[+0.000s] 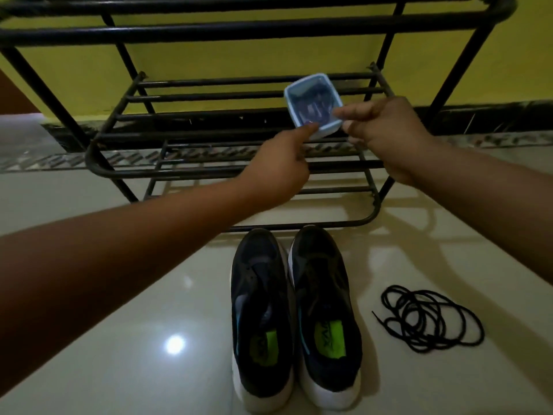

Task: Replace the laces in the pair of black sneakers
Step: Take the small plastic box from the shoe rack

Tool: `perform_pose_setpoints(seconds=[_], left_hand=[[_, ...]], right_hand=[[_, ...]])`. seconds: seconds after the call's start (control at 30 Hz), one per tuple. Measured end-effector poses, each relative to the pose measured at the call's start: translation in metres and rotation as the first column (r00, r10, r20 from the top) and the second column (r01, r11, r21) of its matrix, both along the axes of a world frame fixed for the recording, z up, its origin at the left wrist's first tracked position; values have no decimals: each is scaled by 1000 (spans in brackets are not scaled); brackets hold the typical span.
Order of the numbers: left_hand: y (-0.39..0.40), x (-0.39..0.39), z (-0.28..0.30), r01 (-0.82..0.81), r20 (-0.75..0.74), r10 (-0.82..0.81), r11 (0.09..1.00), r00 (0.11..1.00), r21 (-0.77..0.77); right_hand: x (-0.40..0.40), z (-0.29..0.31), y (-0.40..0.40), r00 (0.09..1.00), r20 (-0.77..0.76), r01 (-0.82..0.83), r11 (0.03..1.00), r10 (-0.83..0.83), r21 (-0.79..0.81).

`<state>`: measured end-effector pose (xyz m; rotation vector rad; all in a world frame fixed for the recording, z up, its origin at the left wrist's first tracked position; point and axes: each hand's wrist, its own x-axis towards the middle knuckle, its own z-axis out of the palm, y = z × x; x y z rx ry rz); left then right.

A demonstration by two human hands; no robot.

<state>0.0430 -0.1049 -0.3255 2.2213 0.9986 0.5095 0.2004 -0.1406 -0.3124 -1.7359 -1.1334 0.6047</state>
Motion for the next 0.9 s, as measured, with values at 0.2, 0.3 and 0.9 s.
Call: perform_pose_setpoints(seconds=[0.2, 0.3, 0.9], left_hand=[[-77, -39, -5, -23, 60, 22, 999, 998, 28], [-112, -60, -7, -26, 145, 36, 997, 989, -69], [-221, -181, -90, 56, 212, 110, 759, 971, -648]], right_hand=[[-27, -1, -64, 993, -112, 56, 991, -42, 122], [-37, -3, -93, 986, -163, 40, 995, -24, 95], [-106, -69, -216, 868, -225, -495, 742, 442, -452]])
